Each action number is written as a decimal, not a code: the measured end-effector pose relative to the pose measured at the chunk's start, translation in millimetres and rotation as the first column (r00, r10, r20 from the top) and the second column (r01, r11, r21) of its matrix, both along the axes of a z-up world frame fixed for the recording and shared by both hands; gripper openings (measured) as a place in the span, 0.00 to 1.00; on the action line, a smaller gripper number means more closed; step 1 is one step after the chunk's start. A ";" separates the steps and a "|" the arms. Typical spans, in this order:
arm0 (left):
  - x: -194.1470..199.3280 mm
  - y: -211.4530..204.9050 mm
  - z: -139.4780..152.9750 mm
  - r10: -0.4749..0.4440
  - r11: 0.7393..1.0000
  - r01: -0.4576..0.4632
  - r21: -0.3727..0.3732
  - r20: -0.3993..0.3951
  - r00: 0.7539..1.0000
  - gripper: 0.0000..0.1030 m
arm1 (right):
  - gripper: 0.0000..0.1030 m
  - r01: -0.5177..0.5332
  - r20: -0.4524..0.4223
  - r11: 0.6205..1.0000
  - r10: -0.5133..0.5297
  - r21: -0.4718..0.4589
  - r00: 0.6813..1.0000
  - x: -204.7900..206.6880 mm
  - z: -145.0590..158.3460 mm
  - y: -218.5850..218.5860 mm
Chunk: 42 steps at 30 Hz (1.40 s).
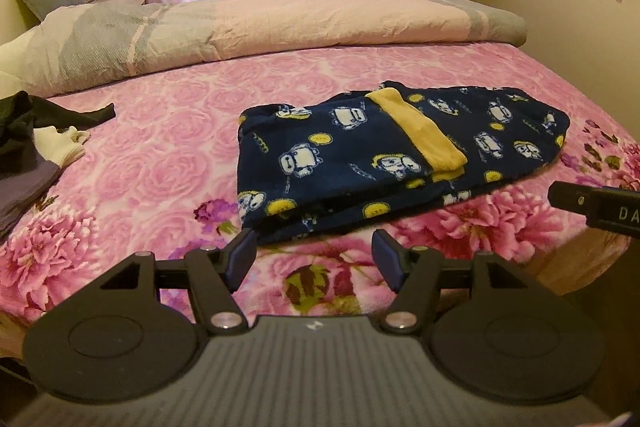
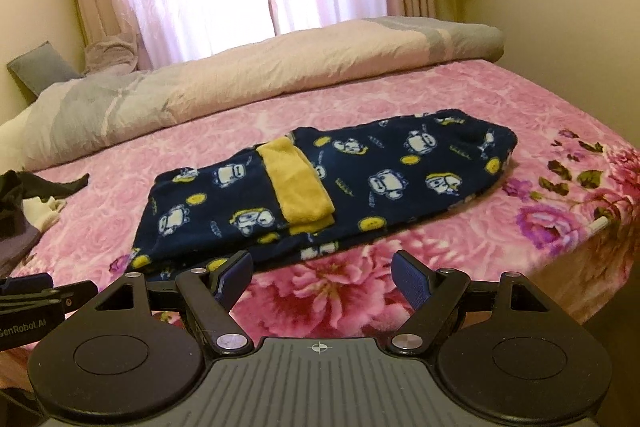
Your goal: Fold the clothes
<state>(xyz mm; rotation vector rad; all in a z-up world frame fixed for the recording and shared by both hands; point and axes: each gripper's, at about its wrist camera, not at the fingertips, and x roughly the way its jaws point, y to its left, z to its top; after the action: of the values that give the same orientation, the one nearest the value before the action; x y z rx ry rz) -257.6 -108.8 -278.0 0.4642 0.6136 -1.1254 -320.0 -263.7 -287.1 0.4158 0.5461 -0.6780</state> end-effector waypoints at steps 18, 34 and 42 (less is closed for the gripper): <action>36.9 -70.9 -39.9 0.055 0.997 -0.042 0.072 -0.199 0.979 0.59 | 0.77 0.096 0.098 0.942 -0.134 0.320 0.986 -28.7 -78.8 -132.2; 108.0 -152.6 -71.9 0.129 0.991 -0.132 0.023 -0.436 0.891 0.58 | 0.77 0.212 0.283 0.765 -0.458 0.608 0.843 -50.0 -141.5 -355.4; 133.0 -163.6 -83.4 0.167 0.984 -0.178 0.024 -0.485 0.858 0.58 | 0.61 0.202 0.271 0.785 -0.424 0.585 0.864 -26.6 -147.2 -379.5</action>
<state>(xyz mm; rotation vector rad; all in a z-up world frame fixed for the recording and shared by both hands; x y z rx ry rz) -124.6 -272.3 -361.5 0.0938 1.0620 -1.0782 -346.6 -643.3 -434.3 1.1807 0.2715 -0.7360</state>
